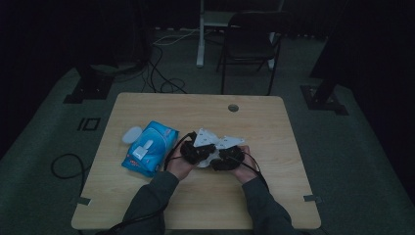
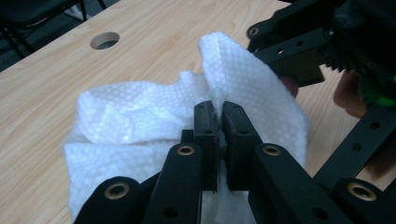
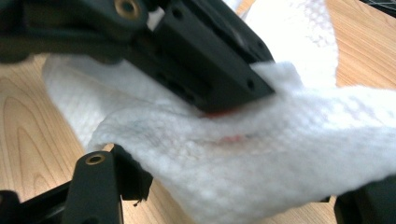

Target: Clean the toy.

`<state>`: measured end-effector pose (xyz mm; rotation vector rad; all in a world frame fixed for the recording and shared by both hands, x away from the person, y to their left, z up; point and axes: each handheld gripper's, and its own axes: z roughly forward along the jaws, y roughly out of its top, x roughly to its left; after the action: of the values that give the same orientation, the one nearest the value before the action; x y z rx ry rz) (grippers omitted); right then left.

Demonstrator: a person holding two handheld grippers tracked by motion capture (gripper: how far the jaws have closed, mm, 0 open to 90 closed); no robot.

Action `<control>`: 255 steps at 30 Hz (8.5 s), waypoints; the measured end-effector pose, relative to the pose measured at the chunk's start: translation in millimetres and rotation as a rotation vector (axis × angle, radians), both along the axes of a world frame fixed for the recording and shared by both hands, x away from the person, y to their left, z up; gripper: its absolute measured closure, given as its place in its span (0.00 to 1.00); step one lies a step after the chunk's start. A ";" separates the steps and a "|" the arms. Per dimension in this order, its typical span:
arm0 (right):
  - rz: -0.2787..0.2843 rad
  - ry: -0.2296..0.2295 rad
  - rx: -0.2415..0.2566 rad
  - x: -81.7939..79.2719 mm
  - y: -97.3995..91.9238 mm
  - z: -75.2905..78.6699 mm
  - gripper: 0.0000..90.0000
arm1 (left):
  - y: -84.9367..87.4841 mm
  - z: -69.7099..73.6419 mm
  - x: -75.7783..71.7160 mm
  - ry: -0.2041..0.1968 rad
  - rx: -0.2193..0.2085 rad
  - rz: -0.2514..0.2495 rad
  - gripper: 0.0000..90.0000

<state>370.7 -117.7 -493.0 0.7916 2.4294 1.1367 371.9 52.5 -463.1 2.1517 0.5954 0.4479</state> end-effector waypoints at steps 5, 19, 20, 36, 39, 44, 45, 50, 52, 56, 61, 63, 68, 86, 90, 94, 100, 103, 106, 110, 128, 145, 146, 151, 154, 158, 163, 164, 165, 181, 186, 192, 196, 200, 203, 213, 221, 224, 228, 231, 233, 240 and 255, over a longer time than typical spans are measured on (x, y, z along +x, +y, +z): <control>-0.001 -0.003 0.000 -1.5 -1.5 0.2 0.38 | 7.9 1.0 2.0 -0.001 -0.001 0.018 0.96; 0.009 -0.011 -0.003 -6.4 -3.4 1.7 0.38 | 25.6 1.2 10.9 0.004 -0.028 0.076 0.96; 0.008 -0.010 -0.003 -6.6 -3.7 1.9 0.38 | 26.5 0.9 11.5 0.006 -0.031 0.081 0.96; 0.010 -0.020 0.012 -10.1 -4.5 5.6 0.38 | 29.7 -5.9 17.4 0.032 -0.026 0.095 0.96; 0.013 -0.024 0.016 -10.7 -4.7 6.7 0.38 | 28.6 -7.9 17.7 0.040 -0.022 0.091 0.96; 0.015 -0.027 0.019 -10.7 -5.8 7.5 0.38 | 27.9 -9.8 18.3 0.046 -0.022 0.088 0.96; 0.013 -0.026 0.019 -11.0 -5.9 7.8 0.38 | 28.0 -10.2 18.6 0.048 -0.019 0.086 0.96; 0.014 -0.030 0.028 -11.1 -7.4 9.2 0.38 | 27.3 -14.5 19.5 0.058 -0.007 0.085 0.96; 0.013 -0.031 0.031 -10.8 -8.3 9.6 0.38 | 27.2 -15.6 19.8 0.061 -0.002 0.082 0.96; 0.010 -0.028 0.036 -10.9 -9.7 10.6 0.38 | 26.8 -18.3 20.1 0.069 0.007 0.079 0.96; 0.011 -0.032 0.039 -10.9 -10.1 10.7 0.38 | 27.1 -21.9 20.0 0.078 0.012 0.083 0.96; 0.010 -0.034 0.042 -11.0 -10.2 11.2 0.38 | 27.6 -24.4 20.2 0.082 0.018 0.084 0.96; 0.000 -0.040 0.052 -10.3 -12.8 14.4 0.38 | 27.9 -31.3 19.9 0.096 0.032 0.084 0.96; 0.001 -0.033 0.043 -9.5 -13.1 12.9 0.38 | 28.7 -24.8 16.7 0.078 0.015 0.086 0.96; 0.005 -0.031 0.041 -9.9 -12.4 11.1 0.38 | 29.0 -20.6 15.8 0.067 0.010 0.081 0.96; 0.010 -0.030 0.037 -10.3 -11.1 10.0 0.38 | 29.0 -18.0 15.4 0.064 -0.001 0.086 0.96; 0.013 -0.030 0.036 -10.9 -10.3 10.1 0.38 | 29.2 -14.5 16.2 0.061 -0.019 0.084 0.96; 0.028 -0.028 0.023 -13.1 -5.9 7.8 0.38 | 29.5 -9.5 18.0 0.053 -0.026 0.082 0.96; 0.034 -0.028 0.020 -14.2 -3.8 7.6 0.38 | 29.4 -7.6 19.2 0.051 -0.031 0.081 0.96; 0.042 -0.034 0.018 -15.4 -2.3 8.3 0.38 | 29.1 -7.3 20.9 0.052 -0.036 0.081 0.96; 0.019 -0.067 0.045 -15.8 -14.3 20.8 0.38 | 26.0 -27.1 23.8 0.111 0.013 0.058 0.96; 0.028 -0.087 -0.006 -18.4 -7.6 11.8 0.38 | 31.5 -17.2 21.7 0.113 -0.019 0.046 0.96; 0.028 -0.088 -0.007 -18.7 -7.5 11.2 0.38 | 31.6 -16.9 22.1 0.118 -0.019 0.044 0.96; 0.037 -0.119 -0.040 -24.2 -4.3 6.5 0.38 | 32.7 -14.4 22.7 0.116 -0.027 0.043 0.96; 0.038 -0.133 -0.052 -26.8 -2.7 3.5 0.38 | 33.2 -10.4 23.6 0.110 -0.035 0.043 0.96; 0.034 -0.169 -0.099 -31.0 1.0 0.7 0.38 | 33.3 -4.8 25.3 0.104 -0.046 0.044 0.96; 0.042 -0.228 -0.154 -37.2 8.2 -0.8 0.38 | 31.2 0.3 27.4 0.097 -0.055 0.040 0.96; 0.045 -0.237 -0.168 -37.9 9.4 -1.0 0.38 | 30.1 3.0 28.8 0.094 -0.052 0.037 0.96; 0.046 -0.239 -0.176 -38.7 10.6 -1.4 0.38 | 30.1 3.0 28.8 0.094 -0.052 0.037 0.96; 0.058 -0.328 -0.233 -46.0 18.5 -4.4 0.38 | 9.9 10.5 36.5 0.088 -0.041 0.002 0.96; 0.062 -0.354 -0.252 -47.6 19.5 -4.6 0.38 | 2.7 9.3 37.8 0.097 -0.014 -0.023 0.96; 0.061 -0.397 -0.308 -50.1 23.0 -6.5 0.38 | 0.4 4.9 40.4 0.115 0.004 -0.027 0.96; 0.062 -0.409 -0.316 -51.7 25.3 -7.1 0.38 | 1.4 0.9 43.8 0.126 0.019 -0.018 0.96; 0.066 -0.417 -0.314 -52.8 25.9 -5.7 0.38 | 3.2 -1.3 47.4 0.136 0.026 -0.013 0.96; 0.065 -0.423 -0.319 -53.4 26.8 -6.4 0.38 | 3.1 -1.5 49.8 0.148 0.038 -0.015 0.96; 0.061 -0.471 -0.357 -56.7 29.6 -6.3 0.38 | -5.8 4.4 50.8 0.153 0.055 -0.058 0.96; 0.066 -0.482 -0.369 -57.4 30.2 -7.1 0.38 | -6.0 4.2 50.9 0.157 0.077 -0.084 0.96; 0.064 -0.475 -0.359 -57.0 30.1 -6.9 0.38 | -3.3 1.8 53.6 0.161 0.085 -0.067 0.96; 0.064 -0.482 -0.358 -57.2 29.9 -6.1 0.38 | 2.0 -1.6 59.2 0.174 0.086 -0.040 0.96; 0.061 -0.478 -0.356 -57.0 29.4 -6.2 0.38 | 1.6 -1.9 59.2 0.174 0.087 -0.037 0.96; 0.064 -0.480 -0.357 -56.5 28.9 -7.0 0.38 | -0.1 -1.3 58.6 0.173 0.092 -0.042 0.96; 0.066 -0.469 -0.347 -56.0 28.0 -7.6 0.38 | -9.1 2.8 54.6 0.178 0.107 -0.100 0.96; 0.076 -0.464 -0.322 -57.5 27.5 -5.1 0.38 | -8.0 1.8 56.2 0.178 0.122 -0.108 0.96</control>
<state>313.3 -90.2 -498.0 0.2962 2.1756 0.8093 428.1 44.5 -461.3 2.3442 0.5588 0.2410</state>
